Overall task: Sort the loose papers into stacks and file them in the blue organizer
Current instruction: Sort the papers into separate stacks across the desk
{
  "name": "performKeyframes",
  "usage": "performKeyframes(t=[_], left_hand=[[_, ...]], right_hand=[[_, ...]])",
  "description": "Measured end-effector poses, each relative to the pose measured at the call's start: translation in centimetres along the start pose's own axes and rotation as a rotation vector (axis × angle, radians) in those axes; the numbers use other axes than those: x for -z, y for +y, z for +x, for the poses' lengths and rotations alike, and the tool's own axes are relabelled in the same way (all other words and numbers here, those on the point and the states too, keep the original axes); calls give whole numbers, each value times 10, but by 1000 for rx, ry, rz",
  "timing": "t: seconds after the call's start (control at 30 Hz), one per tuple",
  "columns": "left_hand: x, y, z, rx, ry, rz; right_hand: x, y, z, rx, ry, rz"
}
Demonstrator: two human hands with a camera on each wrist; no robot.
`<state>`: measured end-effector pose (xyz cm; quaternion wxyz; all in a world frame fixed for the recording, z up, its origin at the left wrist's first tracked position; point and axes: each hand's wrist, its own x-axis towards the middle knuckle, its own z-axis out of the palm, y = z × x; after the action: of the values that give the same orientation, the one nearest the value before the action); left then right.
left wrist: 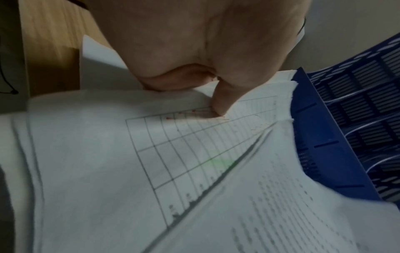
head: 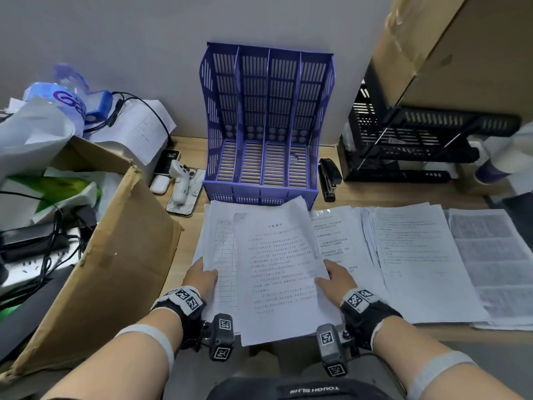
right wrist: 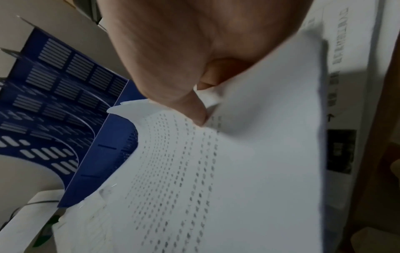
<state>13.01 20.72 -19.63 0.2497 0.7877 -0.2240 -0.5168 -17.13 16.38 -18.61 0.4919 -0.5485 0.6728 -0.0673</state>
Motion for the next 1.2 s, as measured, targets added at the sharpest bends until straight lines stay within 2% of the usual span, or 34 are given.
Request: performKeyframes(t=[0.2,0.37,0.47,0.63,0.77,0.87,0.97,1.03,1.1,1.13,1.17,1.2], left_hand=[[2,6,10,26,-80,-223],[-33,45,-11,-46,-84,-200],[-73,67,-23,-104,-99,-106],[-141,88,-38,-263,-29,25],[-177,103,-45,-328,6,47],[-192,108,-48,-375,20,1],[-199,109,-48,-375,6,-67],[-201,109,-52,-362,-20,-79],[-200,105,-52,-322,-59,-123],[-199,102,-50,-295,-79,-141],[-198,98,-46,-282,-99,-150],[-197,94,-44,-272,-116,-163]], right_hand=[[32,1,-12,24,11,228],[66,19,-15,18,95,274],[101,45,-20,6,199,214],[181,102,-27,-253,327,-38],[230,136,-36,-328,495,-82],[248,152,-36,-342,552,-84],[256,151,-33,-363,512,-88],[254,144,-28,-405,566,-207],[247,131,-20,-353,652,-223],[243,119,-16,-283,614,-122],[236,107,-12,-199,509,28],[227,94,-9,-144,342,170]])
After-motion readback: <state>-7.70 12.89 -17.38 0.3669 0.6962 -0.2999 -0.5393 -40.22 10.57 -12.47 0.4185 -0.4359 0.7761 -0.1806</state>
